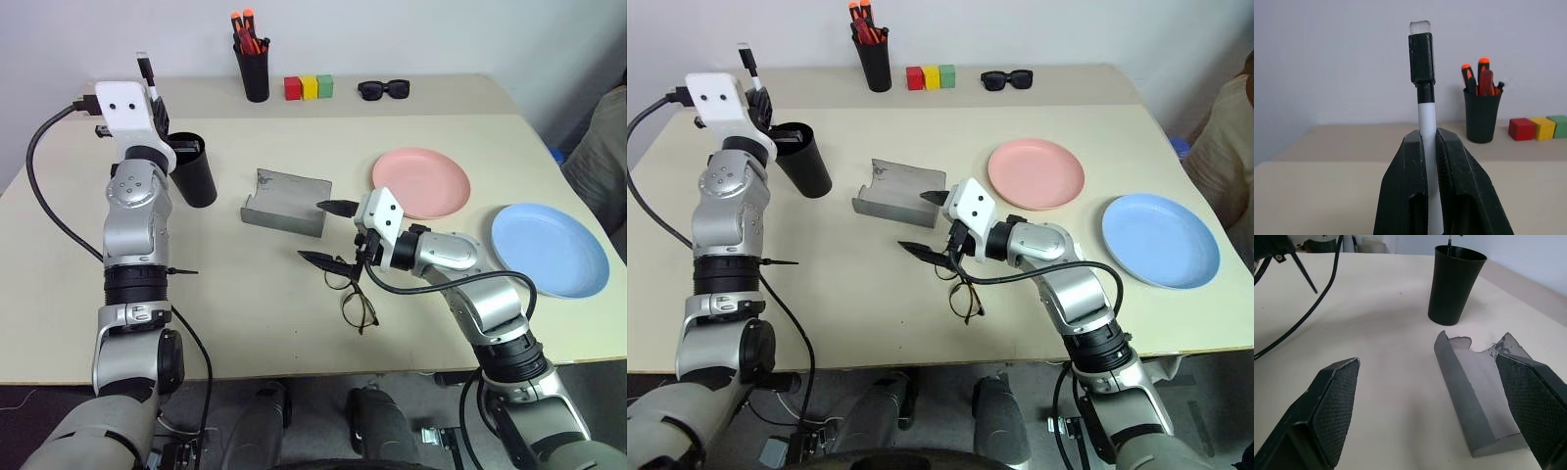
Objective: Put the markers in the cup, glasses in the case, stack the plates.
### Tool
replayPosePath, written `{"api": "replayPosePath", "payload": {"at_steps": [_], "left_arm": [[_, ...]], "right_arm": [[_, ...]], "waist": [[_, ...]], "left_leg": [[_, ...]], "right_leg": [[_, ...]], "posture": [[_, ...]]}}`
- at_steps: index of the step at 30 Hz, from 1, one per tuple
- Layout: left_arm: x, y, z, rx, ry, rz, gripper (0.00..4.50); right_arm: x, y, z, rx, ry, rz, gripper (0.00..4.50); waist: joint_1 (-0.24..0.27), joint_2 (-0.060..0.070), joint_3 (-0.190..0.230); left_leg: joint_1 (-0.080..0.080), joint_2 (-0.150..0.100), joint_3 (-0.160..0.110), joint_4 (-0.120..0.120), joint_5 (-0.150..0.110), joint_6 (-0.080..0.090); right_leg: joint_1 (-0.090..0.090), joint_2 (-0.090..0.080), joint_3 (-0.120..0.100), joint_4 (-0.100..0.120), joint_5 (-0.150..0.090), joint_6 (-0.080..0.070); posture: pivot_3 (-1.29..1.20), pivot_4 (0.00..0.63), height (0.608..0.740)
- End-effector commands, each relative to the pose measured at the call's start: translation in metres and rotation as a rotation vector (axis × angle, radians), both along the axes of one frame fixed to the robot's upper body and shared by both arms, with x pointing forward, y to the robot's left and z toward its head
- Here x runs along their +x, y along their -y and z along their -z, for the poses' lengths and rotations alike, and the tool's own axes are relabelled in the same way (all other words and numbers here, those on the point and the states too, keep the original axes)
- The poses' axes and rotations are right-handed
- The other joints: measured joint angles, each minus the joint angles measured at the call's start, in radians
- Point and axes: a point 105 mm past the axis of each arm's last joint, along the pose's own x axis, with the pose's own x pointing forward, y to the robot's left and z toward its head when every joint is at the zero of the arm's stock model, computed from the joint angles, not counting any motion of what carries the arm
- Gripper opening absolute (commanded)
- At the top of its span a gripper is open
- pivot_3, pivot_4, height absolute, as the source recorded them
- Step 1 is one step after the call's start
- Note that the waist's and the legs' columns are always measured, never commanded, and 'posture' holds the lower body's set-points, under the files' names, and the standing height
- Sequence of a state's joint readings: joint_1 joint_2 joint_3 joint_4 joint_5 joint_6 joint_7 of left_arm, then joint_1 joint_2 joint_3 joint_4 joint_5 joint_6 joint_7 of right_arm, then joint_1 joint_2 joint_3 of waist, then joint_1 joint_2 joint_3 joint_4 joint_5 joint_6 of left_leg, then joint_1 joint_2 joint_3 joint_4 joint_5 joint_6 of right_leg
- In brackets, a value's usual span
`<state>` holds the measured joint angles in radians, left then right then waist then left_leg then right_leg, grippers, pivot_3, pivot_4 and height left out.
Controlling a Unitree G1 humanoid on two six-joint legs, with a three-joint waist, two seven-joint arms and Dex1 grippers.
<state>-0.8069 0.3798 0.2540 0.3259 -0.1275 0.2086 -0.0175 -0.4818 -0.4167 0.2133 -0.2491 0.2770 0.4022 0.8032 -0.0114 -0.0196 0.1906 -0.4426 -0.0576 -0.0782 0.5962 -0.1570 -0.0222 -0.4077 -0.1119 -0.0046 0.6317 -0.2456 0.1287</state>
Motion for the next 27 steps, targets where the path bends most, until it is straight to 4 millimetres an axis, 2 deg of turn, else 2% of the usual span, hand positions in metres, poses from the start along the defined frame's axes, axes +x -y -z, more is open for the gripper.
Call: {"api": "replayPosePath", "payload": {"at_steps": [1,6,7,10,14,16,19,20,24,27], "left_arm": [[-0.004,-0.003,-0.019,-0.007,0.073,-0.012,1.5],[-0.005,-0.002,-0.019,-0.013,0.077,-0.013,4.14],[-0.005,-0.002,-0.019,-0.015,0.078,-0.013,4.47],[-0.008,0.004,-0.026,-0.039,0.099,0.025,4.47],[-0.015,0.043,-0.03,-0.023,0.061,0.313,4.47],[-0.028,0.074,-0.019,0.103,-0.022,0.521,4.47],[-0.045,0.096,0.008,0.274,-0.17,0.726,4.47],[-0.049,0.1,0.015,0.316,-0.208,0.77,4.47],[-0.046,0.094,0.049,0.491,-0.405,0.831,4.47],[-0.048,0.1,0.064,0.557,-0.494,0.955,4.47]], "right_arm": [[-0.007,-0.004,-0.012,0.018,0.053,-0.016,4.5],[-0.008,-0.005,-0.012,0.02,0.05,-0.016,4.5],[-0.008,-0.005,-0.012,0.02,0.049,-0.016,4.5],[-0.007,-0.006,-0.012,0.018,0.049,-0.019,4.5],[-0.006,-0.004,-0.011,0.006,0.048,-0.021,4.5],[-0.007,0.003,-0.007,-0.035,0.038,-0.035,4.5],[-0.01,0.014,-0.004,-0.086,0.028,-0.057,4.5],[-0.011,0.016,-0.004,-0.096,0.027,-0.061,4.5],[-0.01,0.03,-0.004,-0.142,0.027,-0.044,4.5],[-0.012,0.038,-0.002,-0.168,0.019,-0.04,4.5]], "waist": [[0.0,0.0,0.0],[0.0,0.0,0.0],[0.0,0.0,0.0],[0.0,0.0,0.0],[0.0,0.0,0.0],[-0.003,0.0,0.0],[-0.005,0.0,0.0],[-0.005,0.0,0.0],[-0.004,0.001,0.0],[0.0,0.001,0.0]], "left_leg": [[0.0,0.0,0.0,0.0,0.0,0.0],[0.0,0.0,0.0,0.0,0.0,0.0],[0.0,0.0,0.0,0.0,0.0,0.0],[0.0,0.0,0.0,0.0,0.0,0.0],[0.0,0.0,0.0,0.0,0.0,0.0],[0.0,0.0,0.0,0.0,0.0,0.0],[0.0,0.0,0.0,0.0,0.0,0.0],[0.0,0.0,0.0,0.0,0.0,0.0],[0.0,0.002,0.0,0.0,0.0,0.0],[0.0,0.002,0.001,0.0,0.0,0.0]], "right_leg": [[0.0,0.0,0.0,0.0,0.0,0.0],[0.0,0.0,0.0,0.0,0.0,0.0],[0.0,0.0,0.0,0.0,0.0,0.0],[0.0,0.0,0.0,0.0,0.0,0.0],[0.0,0.0,0.0,0.0,0.0,0.0],[0.0,0.0,0.0,0.0,0.0,0.0],[0.0,0.0,0.0,0.0,0.0,0.0],[0.0,0.0,0.0,0.0,0.0,0.0],[0.0,0.002,0.0,0.0,0.0,-0.001],[0.0,0.002,0.0,-0.001,0.0,-0.001]], "posture": [[0.0,0.15,0.74],[0.0,0.15,0.74],[0.0,0.15,0.74],[0.0,0.15,0.74],[0.0,0.15,0.74],[0.0,0.15,0.74],[0.0,0.15,0.74],[0.0,0.15,0.74],[0.0,0.15,0.74],[0.0,0.15,0.74]]}}
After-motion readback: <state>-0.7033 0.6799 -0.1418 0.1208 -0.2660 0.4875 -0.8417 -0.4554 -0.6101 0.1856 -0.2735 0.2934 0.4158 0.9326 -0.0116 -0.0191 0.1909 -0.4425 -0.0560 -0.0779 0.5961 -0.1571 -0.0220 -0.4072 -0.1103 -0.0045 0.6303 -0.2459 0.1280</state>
